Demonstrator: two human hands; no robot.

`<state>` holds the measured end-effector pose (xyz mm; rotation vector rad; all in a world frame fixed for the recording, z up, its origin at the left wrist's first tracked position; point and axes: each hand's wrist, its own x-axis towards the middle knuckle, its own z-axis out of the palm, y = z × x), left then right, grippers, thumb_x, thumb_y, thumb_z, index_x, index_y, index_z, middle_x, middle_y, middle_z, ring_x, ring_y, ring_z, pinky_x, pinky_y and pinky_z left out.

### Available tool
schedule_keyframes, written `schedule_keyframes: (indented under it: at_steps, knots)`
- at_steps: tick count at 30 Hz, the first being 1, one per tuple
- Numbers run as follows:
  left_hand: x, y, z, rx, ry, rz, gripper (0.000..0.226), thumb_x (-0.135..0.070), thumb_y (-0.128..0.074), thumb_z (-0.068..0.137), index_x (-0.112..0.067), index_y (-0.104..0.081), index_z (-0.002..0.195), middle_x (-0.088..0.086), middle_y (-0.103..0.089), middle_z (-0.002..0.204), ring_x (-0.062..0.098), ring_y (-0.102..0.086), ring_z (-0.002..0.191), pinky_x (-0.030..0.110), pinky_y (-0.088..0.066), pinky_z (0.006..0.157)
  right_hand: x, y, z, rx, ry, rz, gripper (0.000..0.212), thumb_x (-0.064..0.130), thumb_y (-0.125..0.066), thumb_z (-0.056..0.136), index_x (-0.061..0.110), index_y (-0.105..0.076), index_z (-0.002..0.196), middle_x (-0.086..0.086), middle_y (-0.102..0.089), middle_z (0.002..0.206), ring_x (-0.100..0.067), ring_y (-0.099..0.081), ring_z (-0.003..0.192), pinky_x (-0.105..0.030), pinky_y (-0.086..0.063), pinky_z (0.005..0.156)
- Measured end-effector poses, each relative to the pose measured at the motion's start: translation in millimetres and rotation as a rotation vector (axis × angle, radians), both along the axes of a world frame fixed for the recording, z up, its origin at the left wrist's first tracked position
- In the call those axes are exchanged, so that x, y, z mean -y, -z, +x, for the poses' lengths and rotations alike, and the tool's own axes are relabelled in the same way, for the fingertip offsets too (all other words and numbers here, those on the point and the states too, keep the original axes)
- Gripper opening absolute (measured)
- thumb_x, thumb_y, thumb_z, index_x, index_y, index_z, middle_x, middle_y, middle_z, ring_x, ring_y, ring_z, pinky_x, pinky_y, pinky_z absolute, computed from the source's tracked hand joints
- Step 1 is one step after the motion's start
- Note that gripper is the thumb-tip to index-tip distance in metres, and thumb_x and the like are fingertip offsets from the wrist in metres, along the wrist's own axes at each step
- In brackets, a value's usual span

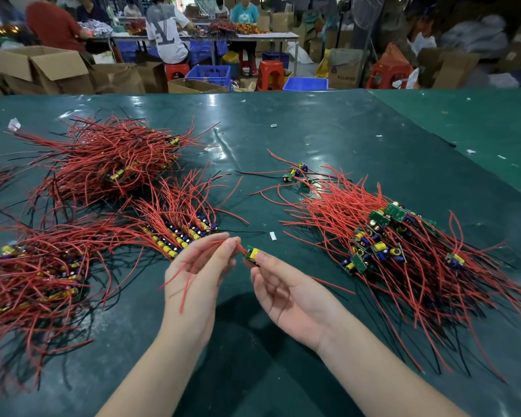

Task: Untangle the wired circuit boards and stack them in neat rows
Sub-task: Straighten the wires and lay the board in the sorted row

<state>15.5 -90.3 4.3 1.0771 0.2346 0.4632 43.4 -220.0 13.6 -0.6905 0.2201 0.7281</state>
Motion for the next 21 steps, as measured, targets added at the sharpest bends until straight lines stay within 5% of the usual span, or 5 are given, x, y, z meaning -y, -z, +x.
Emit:
schedule_keyframes:
  at_steps: [7, 21]
  knots:
    - [2.1, -2.4, 4.1, -0.09, 0.073, -0.289, 0.012, -0.014, -0.068, 0.071, -0.015, -0.079, 0.075, 0.003, -0.075, 0.085, 0.007, -0.071, 0.076, 0.015, -0.054, 0.065, -2.9, 2.1, -1.2, -0.026, 0.011, 0.033, 0.022, 0.007, -0.08, 0.055, 0.003, -0.078, 0.076, -0.01, -0.074, 0.081, -0.01, -0.068, 0.061, -0.016, -0.054, 0.052]
    - [-8.8, -7.3, 2.1, -0.064, 0.042, 0.205, 0.018, -0.005, -0.072, 0.074, -0.019, -0.076, 0.085, 0.003, -0.075, 0.076, 0.009, -0.069, 0.07, 0.016, -0.054, 0.068, 10.8, 1.7, 12.7, 0.14, 0.039, -0.118, 0.012, 0.012, -0.076, 0.063, 0.007, -0.078, 0.074, -0.008, -0.073, 0.079, -0.009, -0.069, 0.064, -0.015, -0.053, 0.055]
